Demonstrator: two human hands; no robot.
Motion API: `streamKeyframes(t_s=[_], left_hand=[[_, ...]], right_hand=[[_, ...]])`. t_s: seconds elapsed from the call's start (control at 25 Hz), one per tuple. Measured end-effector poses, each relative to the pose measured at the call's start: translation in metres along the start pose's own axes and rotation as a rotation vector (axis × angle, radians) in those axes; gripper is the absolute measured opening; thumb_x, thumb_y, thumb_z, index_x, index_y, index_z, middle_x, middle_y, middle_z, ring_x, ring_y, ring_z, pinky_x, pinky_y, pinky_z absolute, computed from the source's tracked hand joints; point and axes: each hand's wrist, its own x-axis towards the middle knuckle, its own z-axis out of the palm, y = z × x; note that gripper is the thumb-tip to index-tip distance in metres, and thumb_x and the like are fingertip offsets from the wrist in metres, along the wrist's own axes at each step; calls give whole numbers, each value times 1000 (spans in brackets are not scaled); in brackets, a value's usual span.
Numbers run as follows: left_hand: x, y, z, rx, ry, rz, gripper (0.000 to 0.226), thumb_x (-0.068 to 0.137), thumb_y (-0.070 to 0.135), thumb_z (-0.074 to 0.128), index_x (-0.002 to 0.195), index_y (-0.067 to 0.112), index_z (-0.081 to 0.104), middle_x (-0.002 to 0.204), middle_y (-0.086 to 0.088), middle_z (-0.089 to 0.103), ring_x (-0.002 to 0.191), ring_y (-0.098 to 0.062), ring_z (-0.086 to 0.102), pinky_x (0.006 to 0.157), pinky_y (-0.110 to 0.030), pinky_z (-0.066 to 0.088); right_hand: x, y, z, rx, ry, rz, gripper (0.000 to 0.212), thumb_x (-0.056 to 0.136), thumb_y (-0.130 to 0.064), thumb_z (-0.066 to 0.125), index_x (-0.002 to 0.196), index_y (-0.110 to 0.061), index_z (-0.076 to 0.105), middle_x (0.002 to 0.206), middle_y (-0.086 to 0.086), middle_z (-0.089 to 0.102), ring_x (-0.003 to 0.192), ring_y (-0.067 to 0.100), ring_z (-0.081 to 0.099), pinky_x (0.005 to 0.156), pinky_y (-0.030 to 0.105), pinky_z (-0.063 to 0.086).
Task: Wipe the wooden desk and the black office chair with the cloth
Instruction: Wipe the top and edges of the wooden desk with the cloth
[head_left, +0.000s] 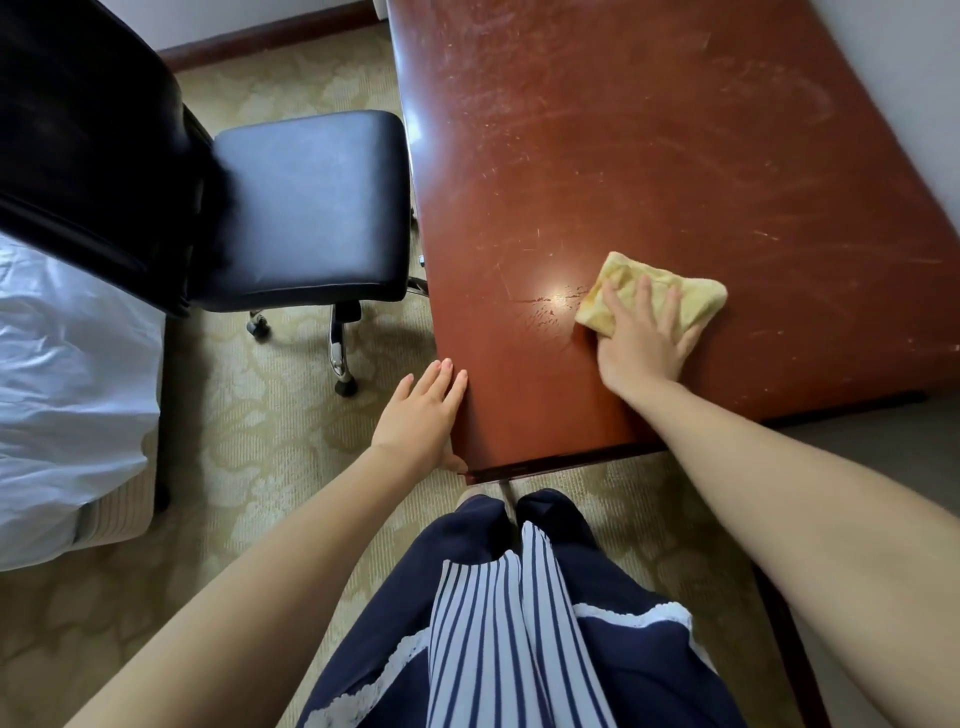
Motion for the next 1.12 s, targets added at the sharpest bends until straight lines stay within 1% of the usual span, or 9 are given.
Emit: streamKeyframes(t_s=[0.2,0.36,0.48,0.56,0.64,0.76,0.88,0.96,1.12], left_hand=[[-4,1,2,-13,-5,-32,112,77,61,61,150,13,-9,159,-8,-8,147,-25,-6,118,-42,5],[-6,-1,3,40,31,-30,112,76,66,59,151,13,-7,159,-9,-4,147,-27,-5,118,-43,4],[0,2,-3,102,69,-4,120,70,71,60,150,12,-7,157,-12,10,146,-28,1,117,-45,5],[7,3,-9,80,95,-8,128,63,73,64,150,13,-9,153,-10,17,145,-28,6,116,-45,9],[14,1,-15,68,75,-23,135,59,74,66,149,11,-11,156,-11,5,146,-28,2,116,-47,9],[28,-5,-24,89,19,-51,144,53,76,69,148,7,-15,155,-14,-22,145,-29,-12,116,-50,4],[44,-19,-37,109,-45,-61,149,50,79,68,147,4,-17,155,-15,-24,144,-29,-18,115,-50,-1],[53,-27,-42,131,-75,-46,150,50,80,67,147,1,-16,156,-16,-20,144,-28,-18,116,-49,-3],[62,-29,-43,176,-97,19,147,54,82,62,146,-3,-14,157,-18,-15,145,-28,-16,116,-49,-6]], right_hand=[[-26,-56,19,-9,-91,-248,72,90,-23,47,147,-47,9,159,-4,-7,143,30,-19,108,60,-13],[-66,-30,30,-136,-48,-506,80,85,-21,55,147,-46,12,160,-5,0,145,26,-15,111,57,-13],[-89,9,23,-169,-25,-733,80,74,-14,69,143,-37,35,154,1,28,145,30,14,113,62,11],[-92,39,13,-190,31,-843,73,62,-10,78,130,-26,57,138,7,51,131,35,42,102,64,34],[-86,69,4,-230,94,-900,56,67,-13,69,123,-20,64,129,9,59,122,36,52,95,63,41],[-68,89,-13,-230,126,-861,47,78,-18,50,123,-18,63,129,10,59,121,35,53,97,60,43],[-39,78,-22,-254,116,-732,51,79,-14,61,130,-18,58,135,10,55,128,35,47,103,57,39],[-16,58,-25,-233,51,-577,62,82,-15,64,140,-22,44,147,7,41,139,31,31,112,54,25],[38,5,-25,-203,-42,-313,63,96,-25,44,150,-36,12,159,-3,8,146,25,-1,116,54,3]])
